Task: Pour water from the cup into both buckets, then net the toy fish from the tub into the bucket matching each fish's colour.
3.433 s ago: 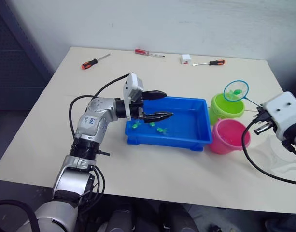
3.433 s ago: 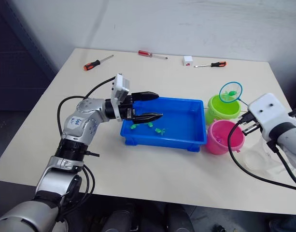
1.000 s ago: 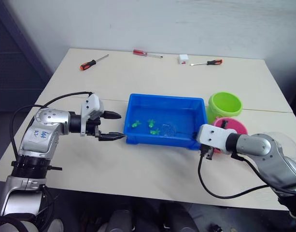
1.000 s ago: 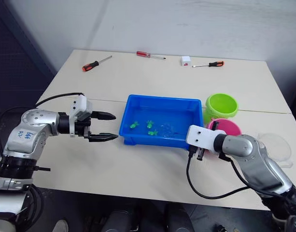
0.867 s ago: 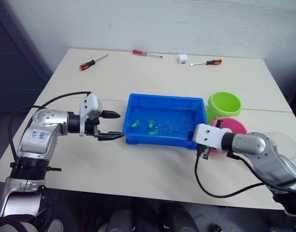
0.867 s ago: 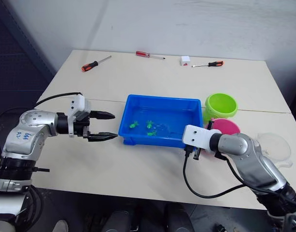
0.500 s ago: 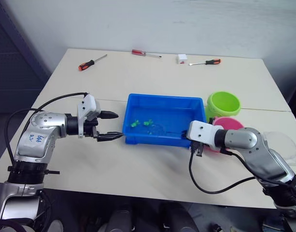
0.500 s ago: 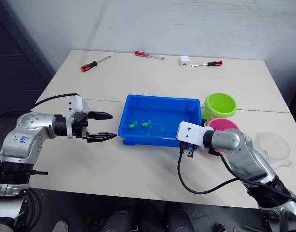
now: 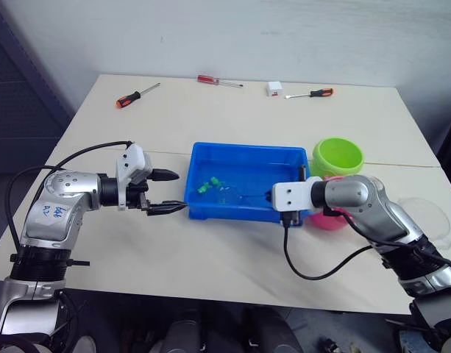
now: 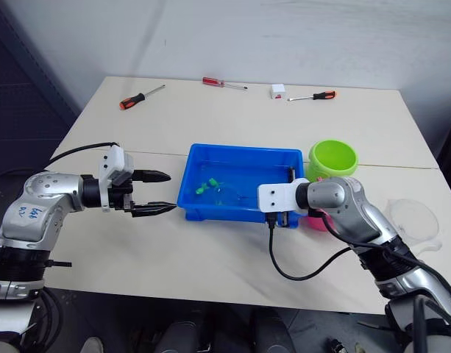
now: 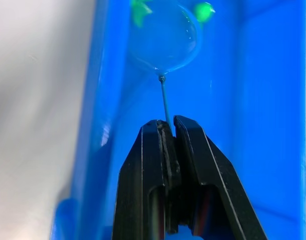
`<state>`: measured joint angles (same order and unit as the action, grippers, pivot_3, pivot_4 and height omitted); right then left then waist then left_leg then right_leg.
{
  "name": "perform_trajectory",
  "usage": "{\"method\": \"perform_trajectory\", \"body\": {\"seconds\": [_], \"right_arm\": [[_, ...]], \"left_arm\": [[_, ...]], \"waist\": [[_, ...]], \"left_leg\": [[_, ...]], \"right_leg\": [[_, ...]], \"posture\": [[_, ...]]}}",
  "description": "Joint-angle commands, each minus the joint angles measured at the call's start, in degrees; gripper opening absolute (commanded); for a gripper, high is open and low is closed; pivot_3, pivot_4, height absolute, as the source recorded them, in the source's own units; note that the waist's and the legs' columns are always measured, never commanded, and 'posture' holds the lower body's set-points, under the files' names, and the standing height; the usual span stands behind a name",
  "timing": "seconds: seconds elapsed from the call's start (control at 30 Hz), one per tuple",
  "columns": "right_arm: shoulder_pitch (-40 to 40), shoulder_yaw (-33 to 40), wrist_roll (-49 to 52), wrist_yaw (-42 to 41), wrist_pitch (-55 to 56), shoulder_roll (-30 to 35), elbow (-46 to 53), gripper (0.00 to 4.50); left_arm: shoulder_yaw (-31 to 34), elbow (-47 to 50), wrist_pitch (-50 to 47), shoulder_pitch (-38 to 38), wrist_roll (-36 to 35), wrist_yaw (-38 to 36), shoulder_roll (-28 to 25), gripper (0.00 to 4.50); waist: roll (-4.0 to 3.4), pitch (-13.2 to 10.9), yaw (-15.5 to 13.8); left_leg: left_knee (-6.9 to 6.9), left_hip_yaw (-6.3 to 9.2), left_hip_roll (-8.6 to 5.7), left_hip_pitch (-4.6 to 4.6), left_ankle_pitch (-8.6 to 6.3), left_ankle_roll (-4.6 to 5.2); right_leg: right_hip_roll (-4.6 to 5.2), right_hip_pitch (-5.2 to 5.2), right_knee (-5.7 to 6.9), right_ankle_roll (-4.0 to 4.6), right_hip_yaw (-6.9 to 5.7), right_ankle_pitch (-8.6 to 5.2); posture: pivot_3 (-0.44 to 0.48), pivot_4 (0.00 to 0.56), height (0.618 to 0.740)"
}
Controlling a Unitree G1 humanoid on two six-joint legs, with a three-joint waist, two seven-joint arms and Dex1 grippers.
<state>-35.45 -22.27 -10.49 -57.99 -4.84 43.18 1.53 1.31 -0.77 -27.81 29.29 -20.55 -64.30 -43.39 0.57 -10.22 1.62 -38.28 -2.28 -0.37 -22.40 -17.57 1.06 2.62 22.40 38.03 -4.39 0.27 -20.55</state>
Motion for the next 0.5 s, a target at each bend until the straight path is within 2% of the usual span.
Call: {"method": "perform_trajectory", "body": {"seconds": [0.03, 0.37, 0.5], "right_arm": [[0.3, 2.7, 4.2, -3.5, -3.4, -0.1, 2.0, 0.00], [0.8, 6.7, 10.9, -3.4, -14.4, -3.6, 4.6, 0.00], [0.3, 5.1, 6.9, -1.8, -11.2, -3.0, 3.9, 0.00]], "left_arm": [[1.9, 1.9, 0.4, -0.1, -1.1, 0.5, -0.7, 4.43], [2.0, 0.1, 1.7, 0.4, -0.7, 1.2, -0.4, 4.43], [2.5, -0.4, 2.2, -0.4, -0.4, 0.9, -1.6, 4.43]], "waist": [[0.00, 0.0, 0.0], [0.00, 0.0, 0.0], [0.00, 0.0, 0.0]], "left_leg": [[0.00, 0.00, 0.00, 0.00, 0.00, 0.00], [0.00, 0.00, 0.00, 0.00, 0.00, 0.00], [0.00, 0.00, 0.00, -0.02, 0.00, 0.00]], "right_leg": [[0.00, 0.00, 0.00, 0.00, 0.00, 0.00], [0.00, 0.01, 0.02, 0.01, 0.00, 0.00], [0.00, 0.02, 0.01, 0.01, 0.00, 0.00]], "posture": [[0.000, 0.150, 0.740], [0.000, 0.150, 0.740], [0.000, 0.150, 0.740]]}}
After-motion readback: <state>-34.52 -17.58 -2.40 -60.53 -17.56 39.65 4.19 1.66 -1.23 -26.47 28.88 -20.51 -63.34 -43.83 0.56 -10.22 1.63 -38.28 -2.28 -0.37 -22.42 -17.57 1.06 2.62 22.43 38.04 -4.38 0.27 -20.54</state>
